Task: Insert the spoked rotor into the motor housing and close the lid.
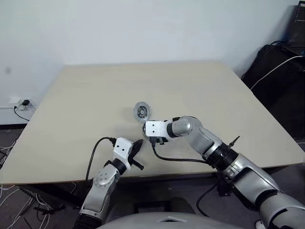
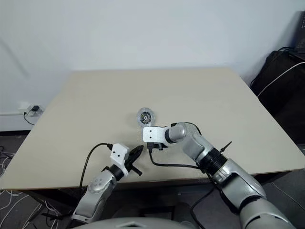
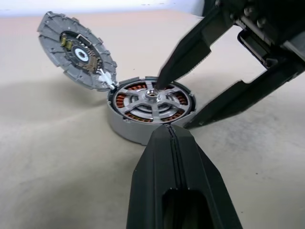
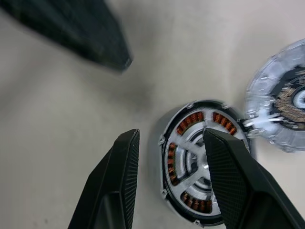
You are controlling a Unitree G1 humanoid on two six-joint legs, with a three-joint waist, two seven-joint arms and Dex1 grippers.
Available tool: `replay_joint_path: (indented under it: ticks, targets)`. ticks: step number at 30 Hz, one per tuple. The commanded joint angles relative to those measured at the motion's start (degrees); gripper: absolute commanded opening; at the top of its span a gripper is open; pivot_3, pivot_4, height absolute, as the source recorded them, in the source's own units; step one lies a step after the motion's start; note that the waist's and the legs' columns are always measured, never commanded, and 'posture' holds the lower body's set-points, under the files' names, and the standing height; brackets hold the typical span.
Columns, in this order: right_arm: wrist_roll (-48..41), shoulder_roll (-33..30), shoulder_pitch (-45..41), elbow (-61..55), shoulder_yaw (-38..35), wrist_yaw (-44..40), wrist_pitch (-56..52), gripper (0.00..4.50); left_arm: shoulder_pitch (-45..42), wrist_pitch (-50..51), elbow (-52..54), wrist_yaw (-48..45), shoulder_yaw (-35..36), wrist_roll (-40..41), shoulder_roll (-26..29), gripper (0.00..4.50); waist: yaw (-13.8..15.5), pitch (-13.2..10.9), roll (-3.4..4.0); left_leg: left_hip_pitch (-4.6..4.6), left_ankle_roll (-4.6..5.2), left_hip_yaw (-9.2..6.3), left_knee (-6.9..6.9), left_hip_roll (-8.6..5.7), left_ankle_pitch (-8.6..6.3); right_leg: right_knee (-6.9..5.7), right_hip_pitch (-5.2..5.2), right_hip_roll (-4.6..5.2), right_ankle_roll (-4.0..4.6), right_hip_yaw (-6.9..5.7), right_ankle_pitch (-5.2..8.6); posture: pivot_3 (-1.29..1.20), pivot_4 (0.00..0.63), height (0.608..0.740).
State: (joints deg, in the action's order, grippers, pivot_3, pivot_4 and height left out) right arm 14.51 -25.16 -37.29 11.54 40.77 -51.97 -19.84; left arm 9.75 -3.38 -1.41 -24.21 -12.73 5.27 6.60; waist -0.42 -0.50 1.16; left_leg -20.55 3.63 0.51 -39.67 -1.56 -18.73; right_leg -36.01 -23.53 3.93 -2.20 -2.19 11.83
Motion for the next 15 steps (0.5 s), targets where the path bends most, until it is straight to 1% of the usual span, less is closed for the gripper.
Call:
replay_joint_path:
  ticks: [1,4,7,15]
  targets:
    - [1.4,0.9,-2.6,3.0,-0.5,-1.9,2.8,2.25,-0.4,-1.4,1.4,0.3,1.0,0.8,-0.3,0.0,0.0,0.0,0.0,0.0,0.0,0.0,0.0,0.0,0.0,0.0,0.0,0.01,0.0,0.0,0.0,0.0,0.0,0.74]
    - [2.2,1.6,-3.0,5.4,-1.0,-2.4,4.0,2.25,0.2,-1.7,1.6,0.6,1.1,0.7,-0.4,0.0,0.0,0.0,0.0,0.0,0.0,-0.01,0.0,0.0,-0.01,0.0,-0.01,0.07,0.01,0.0,-0.01,0.0,0.0,0.74]
    - [2.6,2.1,-3.4,8.3,-1.6,-3.0,5.2,2.25,0.7,-3.0,0.7,1.0,1.3,0.5,-0.7,0.0,0.0,0.0,0.0,-0.01,-0.03,-0.01,0.0,-0.01,0.0,0.0,-0.03,0.37,0.07,0.0,-0.04,0.0,0.0,0.74]
    - [4.7,2.3,-4.5,14.1,-2.1,-3.6,7.8,2.25,1.7,-2.9,2.4,1.5,1.5,0.7,-0.7,0.0,0.0,0.0,0.0,-0.01,-0.03,-0.01,0.0,-0.02,0.0,0.0,-0.04,0.43,0.1,-0.04,-0.06,0.0,0.0,0.74]
